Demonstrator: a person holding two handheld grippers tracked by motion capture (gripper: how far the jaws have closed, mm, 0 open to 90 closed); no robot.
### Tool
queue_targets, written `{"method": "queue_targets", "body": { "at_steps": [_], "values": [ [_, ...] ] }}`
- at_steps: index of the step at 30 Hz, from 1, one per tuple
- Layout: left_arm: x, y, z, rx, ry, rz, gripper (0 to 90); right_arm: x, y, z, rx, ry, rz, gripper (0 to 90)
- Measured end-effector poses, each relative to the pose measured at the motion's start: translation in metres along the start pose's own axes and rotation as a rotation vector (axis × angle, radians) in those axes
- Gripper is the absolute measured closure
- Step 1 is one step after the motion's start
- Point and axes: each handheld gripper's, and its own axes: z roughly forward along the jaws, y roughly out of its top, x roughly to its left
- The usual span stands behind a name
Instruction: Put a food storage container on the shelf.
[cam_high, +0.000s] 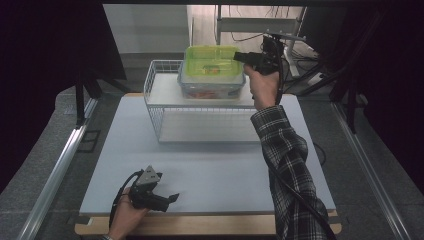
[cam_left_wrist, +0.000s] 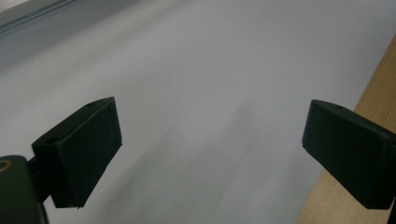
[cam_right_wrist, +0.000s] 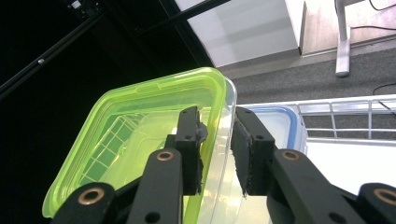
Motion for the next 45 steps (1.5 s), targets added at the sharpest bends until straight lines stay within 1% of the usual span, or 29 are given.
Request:
{"method": "queue_targets", "body": {
  "at_steps": [2,4,6,9,14,16,19,21,24,28,33,36,41,45],
  "values": [
    [0.000,0.000,0.000,0.000,0.000,0.001,4.5,0.000,0.000,0.002,0.002,-0.007,-0.006,69.3],
    [0.000,0.000,0.000,0.001,0.000,0.001,4.5,0.000,0.000,0.004,0.003,-0.005,-0.002,67.0],
    [0.000,0.000,0.000,0.002,-0.001,0.002,4.5,-0.001,0.000,0.004,0.002,-0.019,-0.006,66.0],
    [0.000,0.000,0.000,0.001,0.000,0.003,4.5,-0.003,0.001,0.003,-0.001,-0.007,0.002,63.4],
    [0.000,0.000,0.000,-0.001,0.002,0.002,4.5,-0.002,0.002,-0.002,0.001,0.000,-0.012,55.9],
    [0.000,0.000,0.000,0.000,0.004,0.002,4.5,-0.003,0.001,-0.004,0.003,0.010,-0.015,52.2],
    [-0.001,0.000,0.000,0.002,0.008,0.004,4.5,-0.004,-0.001,-0.009,0.015,0.024,-0.037,46.8],
    [-0.001,0.000,0.001,0.002,0.010,0.005,4.5,-0.004,-0.003,-0.012,0.012,0.041,-0.046,43.2],
    [-0.001,0.000,0.001,0.001,0.012,0.006,4.4,-0.005,-0.006,-0.018,0.031,0.069,-0.059,38.1],
    [-0.001,0.000,0.001,-0.002,0.014,0.009,4.4,-0.007,-0.011,-0.026,0.036,0.084,-0.082,32.0],
    [-0.002,0.000,0.000,-0.002,0.016,0.013,4.3,-0.009,-0.015,-0.037,0.045,0.089,-0.126,27.4],
    [-0.002,0.000,0.000,-0.006,0.018,0.013,4.1,-0.011,-0.017,-0.043,0.044,0.093,-0.141,24.6],
    [-0.002,-0.001,0.000,-0.011,0.022,0.016,3.9,-0.012,-0.023,-0.052,0.058,0.082,-0.189,20.0],
    [-0.002,-0.001,0.001,-0.012,0.024,0.021,3.9,-0.014,-0.029,-0.056,0.070,0.083,-0.213,16.1]
  ]
}}
